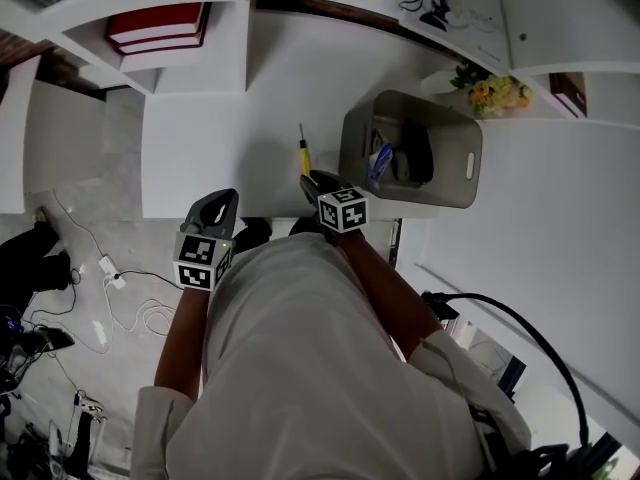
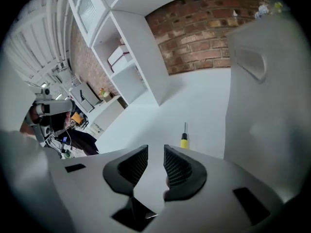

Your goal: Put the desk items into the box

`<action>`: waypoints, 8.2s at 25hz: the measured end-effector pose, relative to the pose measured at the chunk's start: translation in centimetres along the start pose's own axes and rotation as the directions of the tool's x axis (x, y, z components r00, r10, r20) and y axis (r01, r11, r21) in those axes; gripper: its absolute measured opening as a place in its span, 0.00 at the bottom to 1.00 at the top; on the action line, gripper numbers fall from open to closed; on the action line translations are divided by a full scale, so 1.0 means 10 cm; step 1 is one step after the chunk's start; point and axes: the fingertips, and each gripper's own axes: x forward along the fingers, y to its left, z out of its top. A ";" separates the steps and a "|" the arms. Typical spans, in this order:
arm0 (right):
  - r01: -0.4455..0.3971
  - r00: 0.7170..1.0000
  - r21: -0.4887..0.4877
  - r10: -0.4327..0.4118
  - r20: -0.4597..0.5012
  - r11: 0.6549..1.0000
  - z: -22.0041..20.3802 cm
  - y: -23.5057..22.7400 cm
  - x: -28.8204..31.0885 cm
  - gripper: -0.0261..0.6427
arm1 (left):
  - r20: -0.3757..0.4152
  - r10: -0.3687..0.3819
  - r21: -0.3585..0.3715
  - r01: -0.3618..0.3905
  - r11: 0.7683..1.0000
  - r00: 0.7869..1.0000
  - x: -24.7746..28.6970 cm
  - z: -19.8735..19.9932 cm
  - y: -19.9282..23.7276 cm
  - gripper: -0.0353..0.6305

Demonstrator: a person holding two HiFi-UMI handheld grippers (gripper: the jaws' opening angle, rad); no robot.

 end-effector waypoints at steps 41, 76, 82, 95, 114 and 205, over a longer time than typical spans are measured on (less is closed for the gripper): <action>0.161 0.984 -0.081 -0.166 -0.062 0.984 -0.14 -0.11 0.20 0.14 | -0.063 -0.042 0.032 0.044 0.999 0.997 -0.06 -0.26 0.29 0.06; -0.055 0.998 -0.281 0.056 -0.007 0.958 0.70 -0.64 -2.12 0.14 | 0.020 -0.021 0.069 0.020 0.997 1.000 0.89 0.47 -1.09 0.06; -0.026 0.996 -0.347 -0.005 -0.088 0.938 0.75 -1.16 -2.17 0.14 | 0.035 0.031 0.046 -0.032 0.998 0.999 0.95 0.48 -1.09 0.06; -0.102 0.920 -0.425 -0.077 -0.385 0.900 0.37 -2.16 -1.55 0.14 | 0.007 0.133 -0.029 -0.133 0.991 0.991 1.01 0.33 -1.17 0.06; -0.069 0.836 -0.386 -0.158 -0.525 0.920 -0.08 -2.97 -0.79 0.14 | -0.033 0.227 -0.106 -0.229 0.968 0.973 1.07 0.06 -1.46 0.06; -0.005 0.927 -0.046 0.022 0.373 0.999 -0.64 -0.48 -3.21 0.04 | 0.050 -0.197 0.185 0.184 0.965 0.979 0.31 0.08 -2.68 0.06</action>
